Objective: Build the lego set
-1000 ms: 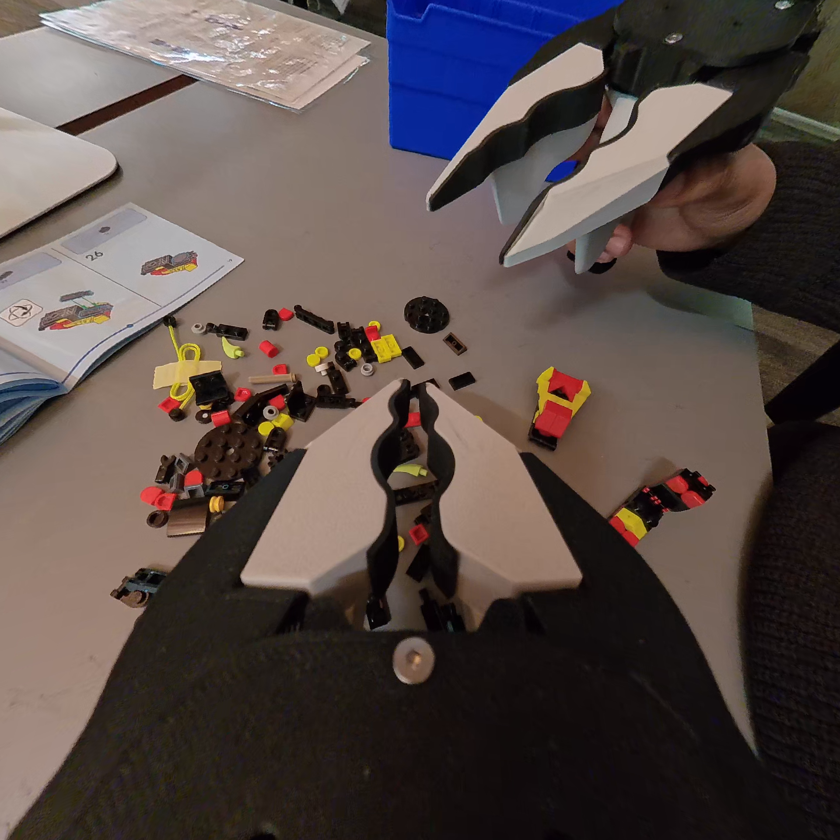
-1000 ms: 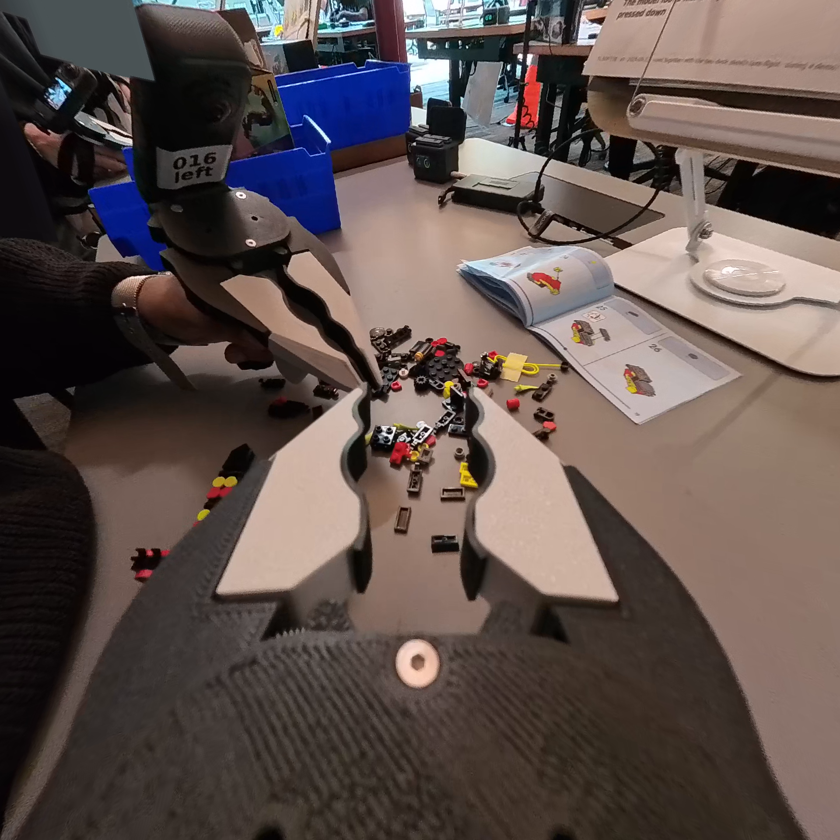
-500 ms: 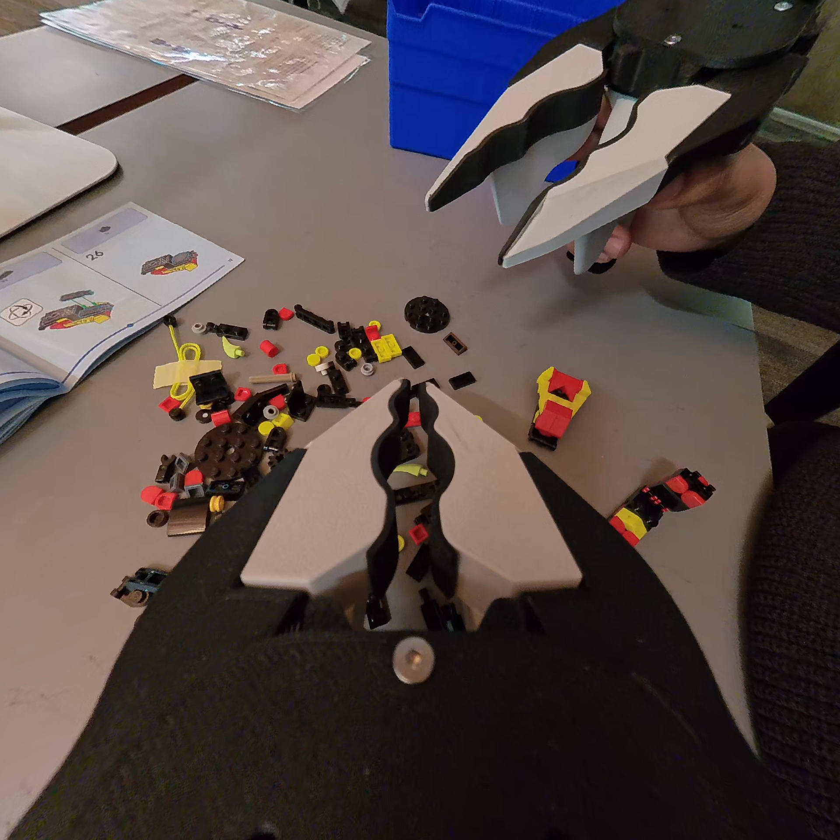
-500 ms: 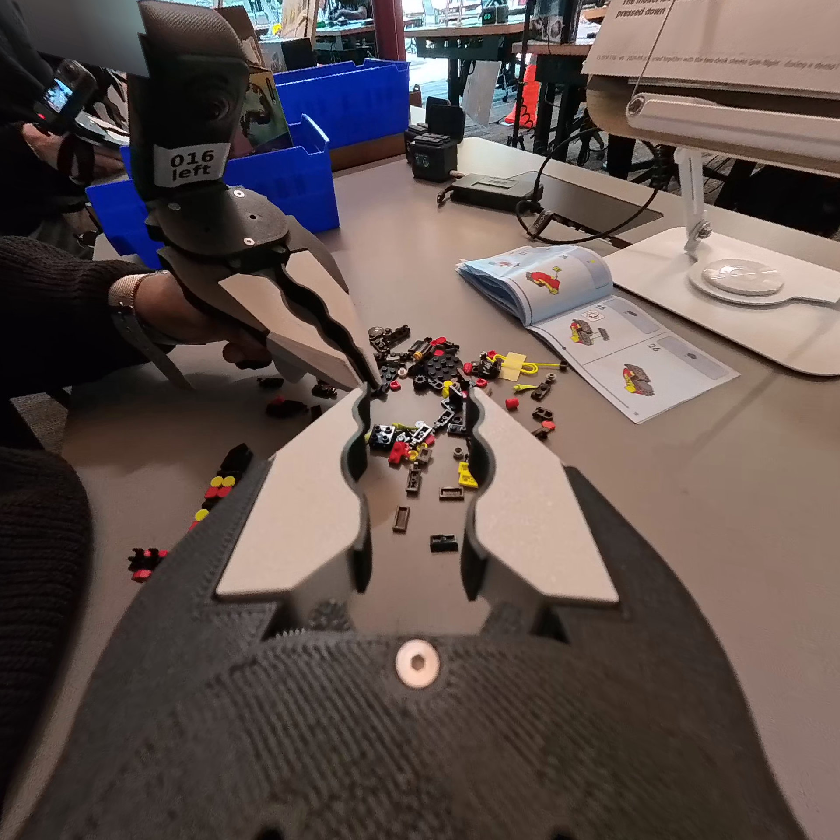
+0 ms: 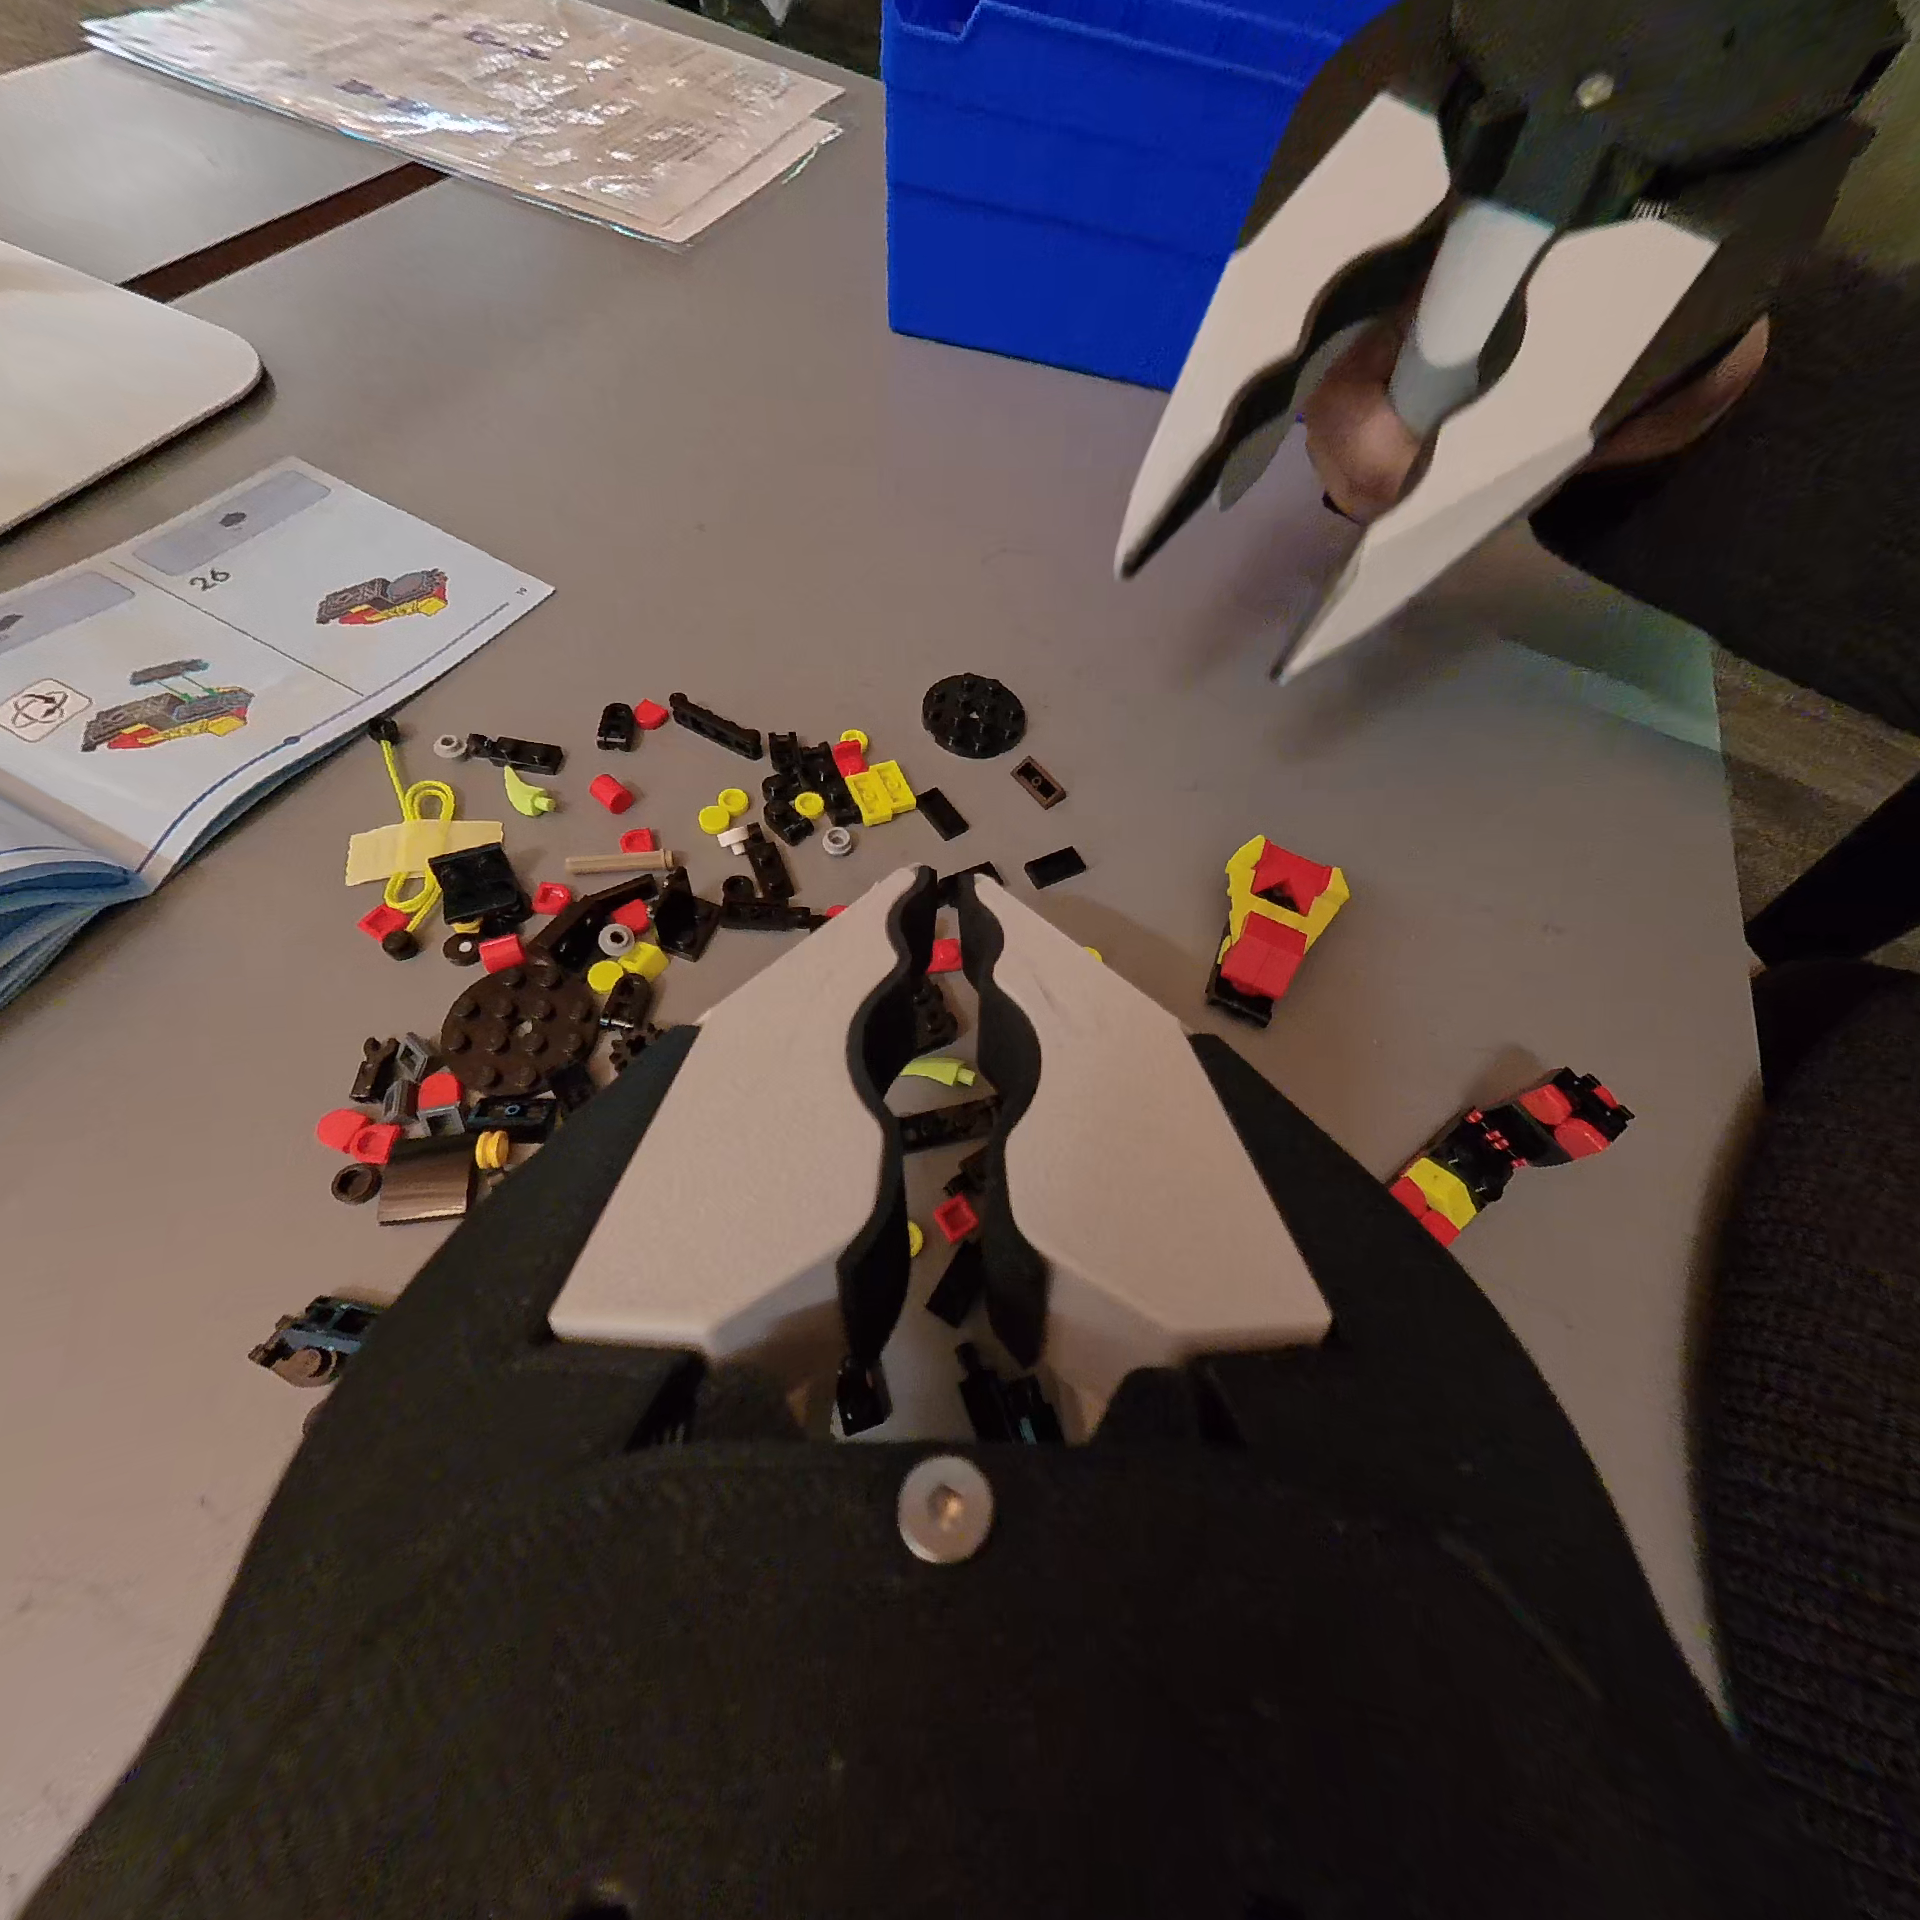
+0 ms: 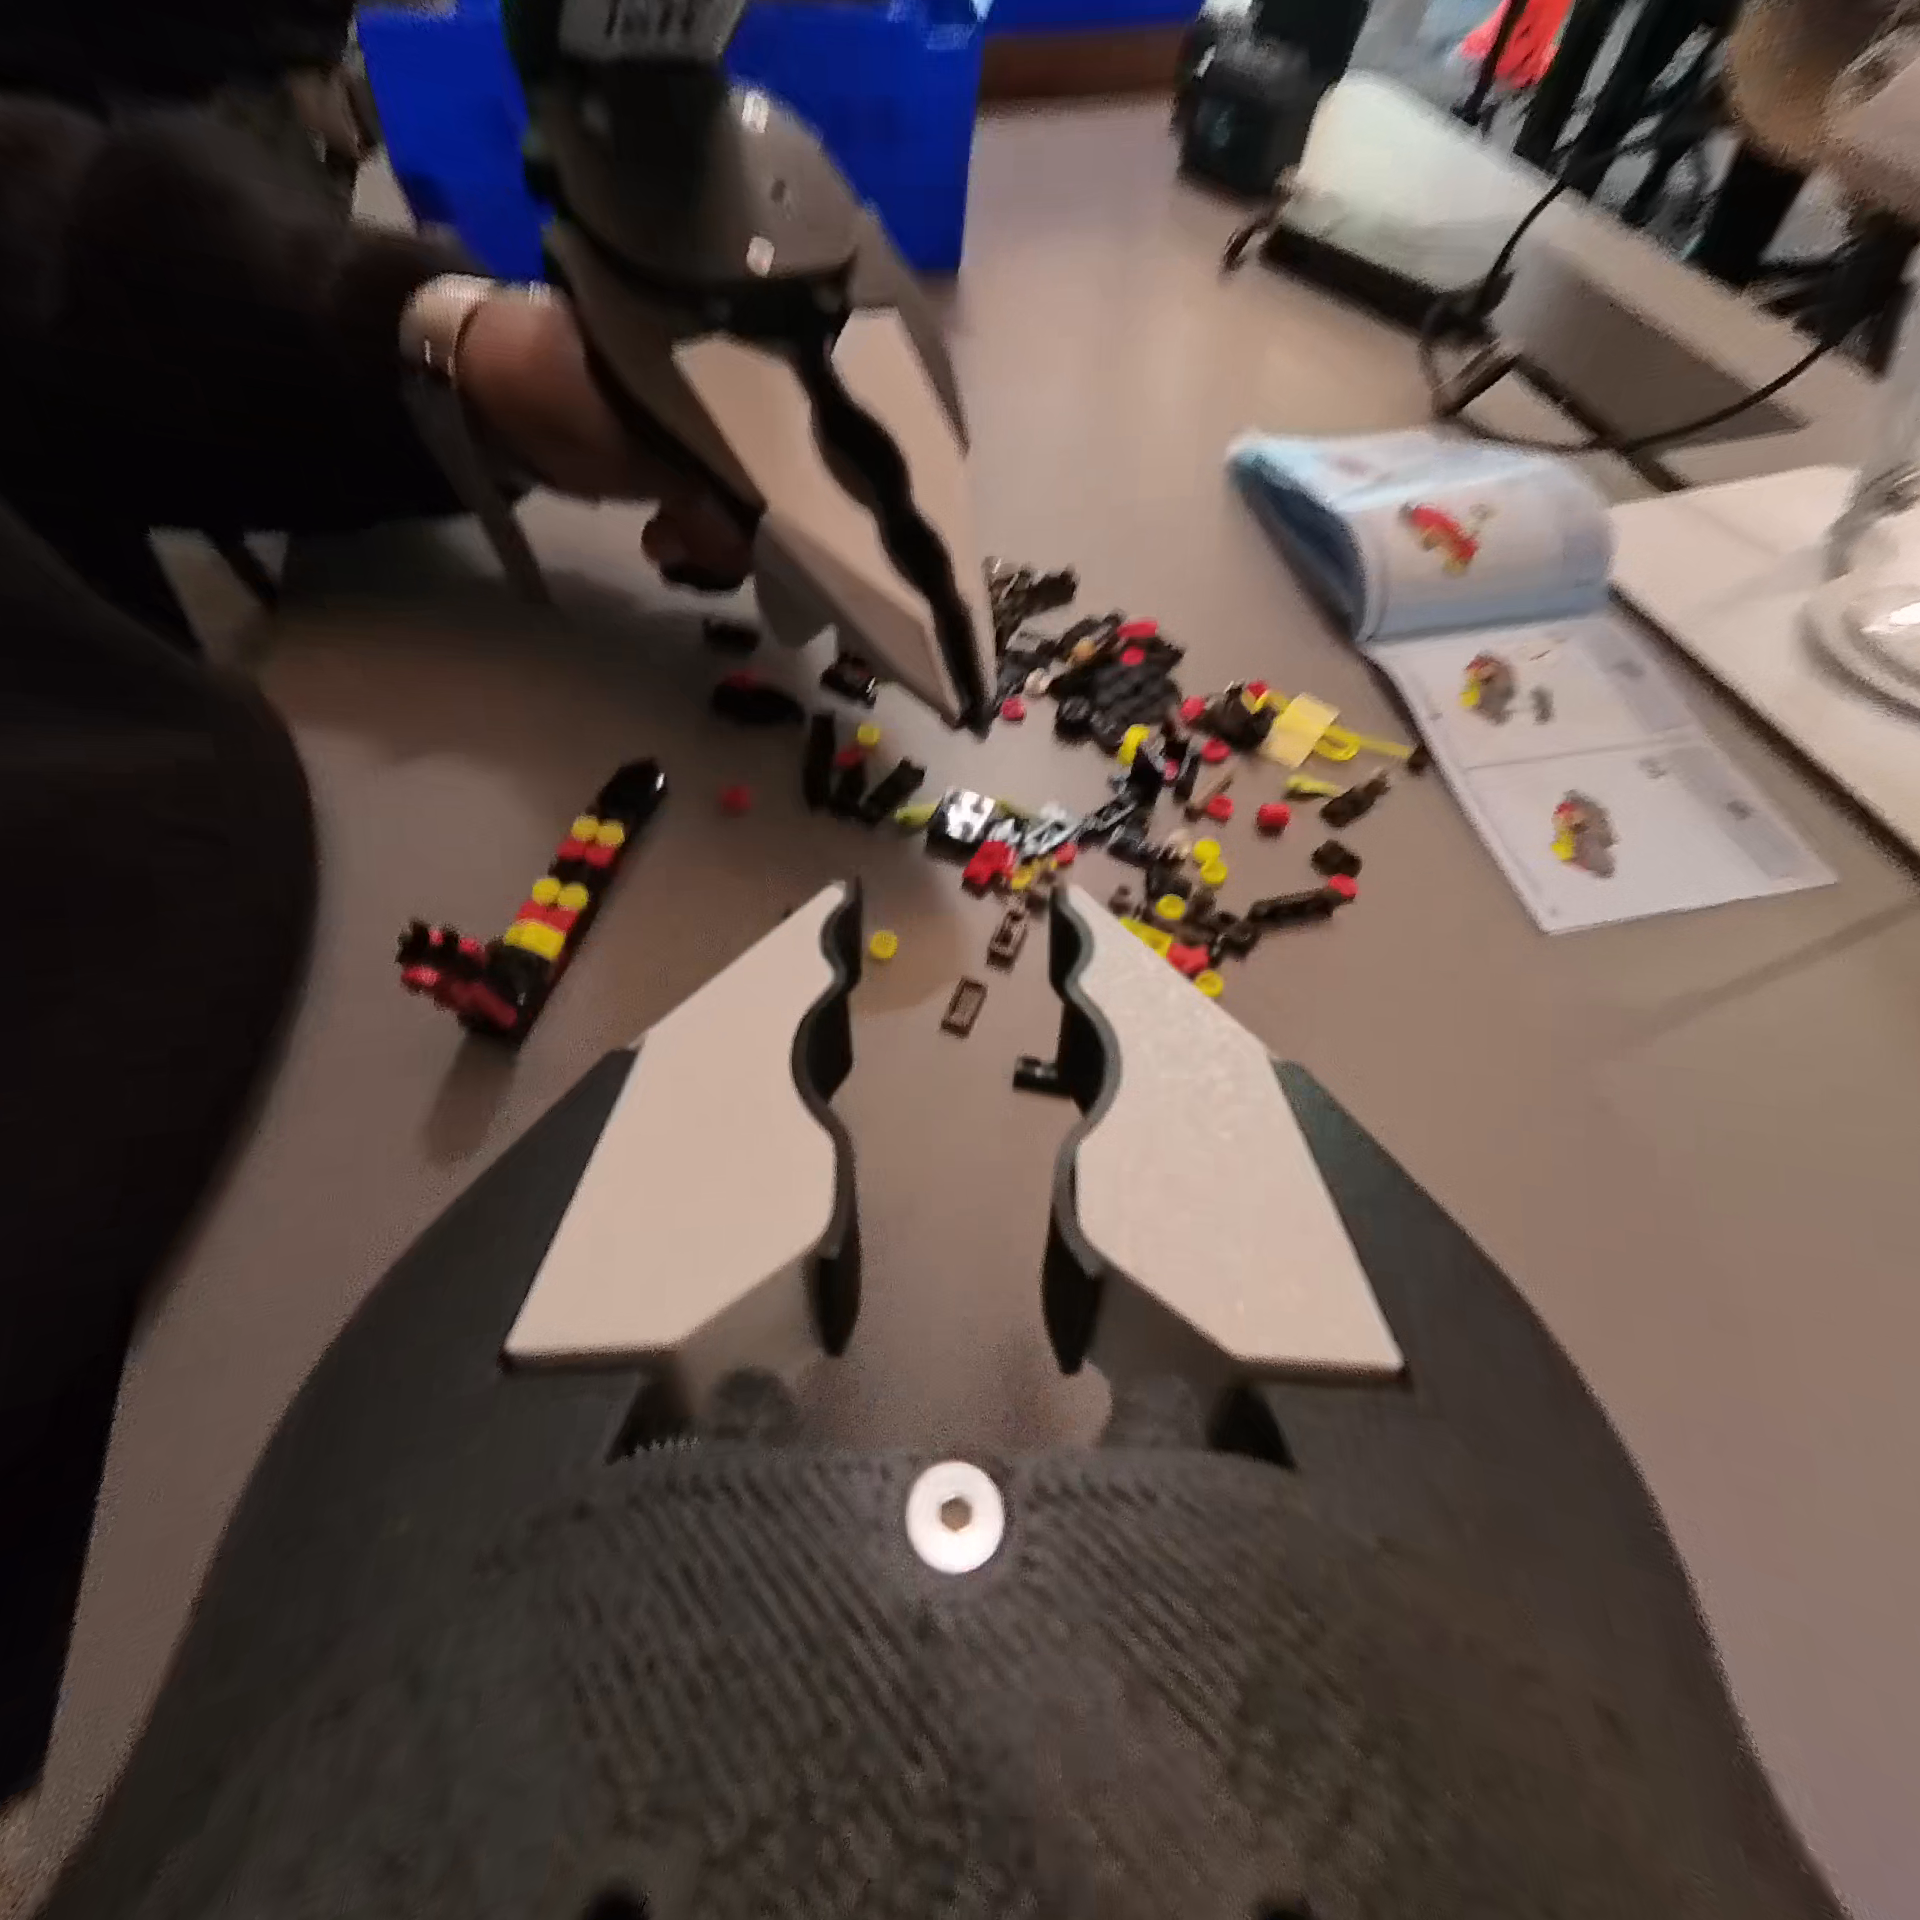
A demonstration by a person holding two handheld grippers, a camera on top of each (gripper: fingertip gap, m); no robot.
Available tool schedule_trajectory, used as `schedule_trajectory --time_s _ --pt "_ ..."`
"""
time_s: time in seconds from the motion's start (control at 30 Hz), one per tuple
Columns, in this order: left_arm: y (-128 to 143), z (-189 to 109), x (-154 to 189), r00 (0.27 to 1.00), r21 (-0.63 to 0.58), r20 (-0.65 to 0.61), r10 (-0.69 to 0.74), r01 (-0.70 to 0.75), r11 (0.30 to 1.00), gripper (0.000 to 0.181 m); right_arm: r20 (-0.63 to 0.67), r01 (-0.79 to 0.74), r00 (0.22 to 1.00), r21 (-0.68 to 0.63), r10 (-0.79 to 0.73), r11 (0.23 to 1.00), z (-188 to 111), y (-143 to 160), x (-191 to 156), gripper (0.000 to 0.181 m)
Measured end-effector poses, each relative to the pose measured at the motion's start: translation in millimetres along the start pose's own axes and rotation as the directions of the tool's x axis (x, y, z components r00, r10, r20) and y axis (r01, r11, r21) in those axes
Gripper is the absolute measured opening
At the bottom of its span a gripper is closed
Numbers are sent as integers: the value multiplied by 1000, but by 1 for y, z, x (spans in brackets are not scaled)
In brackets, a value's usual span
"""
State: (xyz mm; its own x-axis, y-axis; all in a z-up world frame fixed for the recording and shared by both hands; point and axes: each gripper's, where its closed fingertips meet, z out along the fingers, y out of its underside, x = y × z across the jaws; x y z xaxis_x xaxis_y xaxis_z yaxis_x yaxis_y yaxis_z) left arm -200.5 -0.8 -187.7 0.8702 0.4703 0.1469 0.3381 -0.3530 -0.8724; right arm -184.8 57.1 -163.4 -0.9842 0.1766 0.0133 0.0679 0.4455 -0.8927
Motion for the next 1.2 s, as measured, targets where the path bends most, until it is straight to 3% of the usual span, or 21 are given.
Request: schedule_trajectory --time_s 0.23,0.47,0.83,0.97,1.07,1.2 --pt "1 0 -2 1000 -4 6 0 0 1000 2 127 40 992 -188 -16 981 14 31 -31 48" --pt "2 1 -1 1000 -10 1 -6 6 1000 2 164 86 985 -255 -44 963 22 45 -44 55" --pt "4 2 0 1000 -18 -2 -3 3 1000 3 163 147 981 -308 -101 940 28 56 -46 53" --pt "4 2 0 1000 -20 -2 -1 0 1000 3 155 165 981 -330 -119 929 30 61 -45 46" --pt "4 3 1 1000 -23 -3 2 -2 1000 3 156 164 981 -337 -117 927 30 62 -45 30" --pt "5 3 4 1000 -25 -12 8 -8 1000 4 124 106 990 -301 -72 948 29 54 -38 30"
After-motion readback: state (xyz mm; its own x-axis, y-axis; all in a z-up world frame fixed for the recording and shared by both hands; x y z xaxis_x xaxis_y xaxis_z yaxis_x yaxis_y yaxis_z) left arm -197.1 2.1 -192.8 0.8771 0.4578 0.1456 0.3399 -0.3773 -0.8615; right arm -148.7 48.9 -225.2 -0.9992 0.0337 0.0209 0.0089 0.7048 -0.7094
